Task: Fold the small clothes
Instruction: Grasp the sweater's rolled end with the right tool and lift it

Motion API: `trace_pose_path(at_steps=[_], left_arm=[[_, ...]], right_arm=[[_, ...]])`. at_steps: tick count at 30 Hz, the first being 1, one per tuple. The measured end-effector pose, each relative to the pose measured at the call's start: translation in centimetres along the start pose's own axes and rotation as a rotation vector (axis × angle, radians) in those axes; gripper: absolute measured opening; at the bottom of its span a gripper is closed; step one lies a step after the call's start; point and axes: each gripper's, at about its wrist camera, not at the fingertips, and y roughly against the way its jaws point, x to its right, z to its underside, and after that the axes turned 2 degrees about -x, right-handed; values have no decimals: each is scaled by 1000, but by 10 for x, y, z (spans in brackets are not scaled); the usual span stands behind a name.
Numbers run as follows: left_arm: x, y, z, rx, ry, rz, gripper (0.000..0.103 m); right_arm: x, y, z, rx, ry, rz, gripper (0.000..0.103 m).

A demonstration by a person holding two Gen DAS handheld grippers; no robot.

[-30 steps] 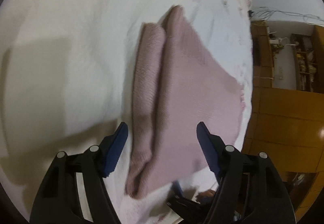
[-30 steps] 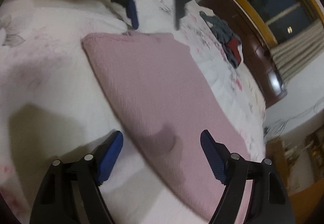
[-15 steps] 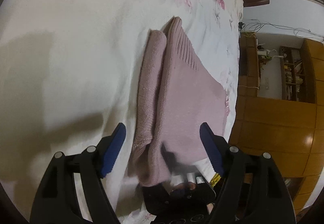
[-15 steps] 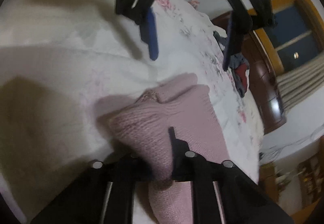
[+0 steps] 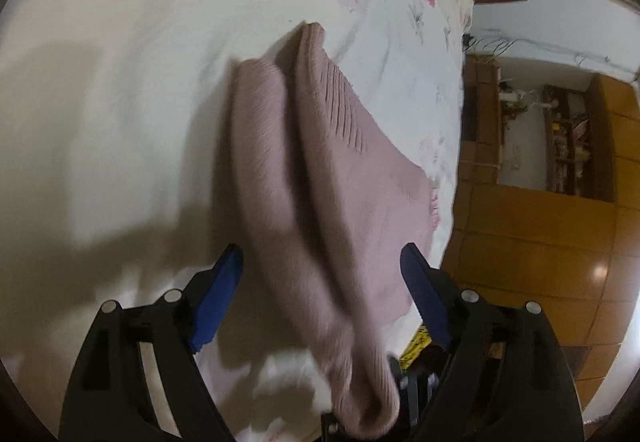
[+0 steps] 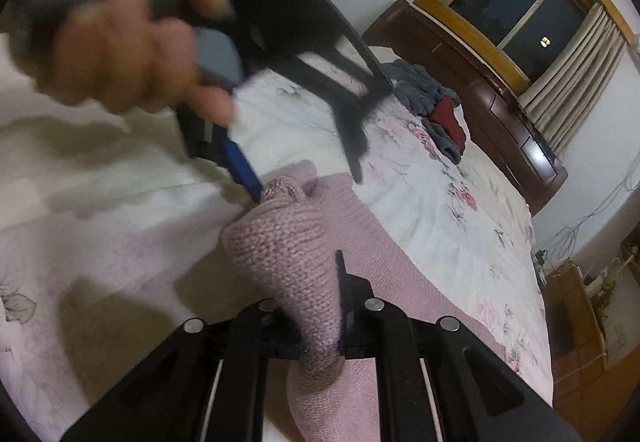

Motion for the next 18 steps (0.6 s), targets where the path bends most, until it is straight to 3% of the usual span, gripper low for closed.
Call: trace_pose_path(at_steps=[6,9,11,14,18], left_arm=[[11,-33,-39,-41,-23,-154,77],[19,-46,-53,-73,-56,-251,56],[24,-48,-57,-82,-68,-272,42],[36,-46,-60,-77,-95,-303,30],[44,-43,-58,-71,-118,-330,27]], right_arm=[[4,1,1,-1,-34,-20,10],[13,-1,1,0,-59,-26,10],[17,-1,1,1,-76,-30,10],[21,-2,2,0,-101,-38,10],[28,-1,2,2,-136,-45,10]])
